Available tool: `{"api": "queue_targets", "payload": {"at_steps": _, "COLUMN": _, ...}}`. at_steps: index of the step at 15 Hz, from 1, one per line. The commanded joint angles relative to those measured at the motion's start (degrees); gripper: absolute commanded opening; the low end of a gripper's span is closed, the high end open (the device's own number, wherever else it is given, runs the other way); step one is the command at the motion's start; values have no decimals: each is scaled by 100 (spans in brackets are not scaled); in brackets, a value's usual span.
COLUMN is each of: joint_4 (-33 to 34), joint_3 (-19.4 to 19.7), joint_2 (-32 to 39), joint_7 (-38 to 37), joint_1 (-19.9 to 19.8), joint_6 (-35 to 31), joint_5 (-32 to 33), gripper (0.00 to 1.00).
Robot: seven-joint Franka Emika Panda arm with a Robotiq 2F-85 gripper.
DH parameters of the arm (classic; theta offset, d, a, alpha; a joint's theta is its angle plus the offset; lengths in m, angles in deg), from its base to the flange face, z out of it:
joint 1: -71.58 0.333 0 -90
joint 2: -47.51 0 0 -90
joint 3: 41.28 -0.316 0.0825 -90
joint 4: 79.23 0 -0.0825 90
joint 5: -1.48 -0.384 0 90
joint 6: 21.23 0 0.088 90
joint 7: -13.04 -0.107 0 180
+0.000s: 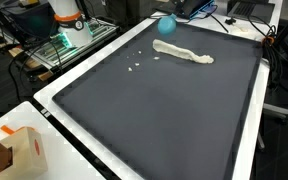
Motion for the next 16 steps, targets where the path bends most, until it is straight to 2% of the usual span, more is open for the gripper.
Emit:
{"api": "queue_targets", "payload": {"at_steps": 1, "joint_4": -819, "joint_3": -132, "joint_2": -702, "joint_7": 213, "joint_1": -211, "joint_6": -465, "joint_5": -274, "gripper": 25}}
{"api": "queue_targets", "payload": {"at_steps": 8, "joint_4": -1892, "joint_3": -277, "joint_2": -1673, "joint_7": 732, "joint_1": -576, "joint_6": -1896, "joint_5": -669, "gripper": 25}}
{"api": "queue_targets", "payload": {"at_steps": 16, "joint_4": -2917, "joint_3": -220, "joint_2": -2394, "joint_7": 1092, "joint_1": -1203, "joint_6": -3468, "joint_5": -2672, "gripper": 25}}
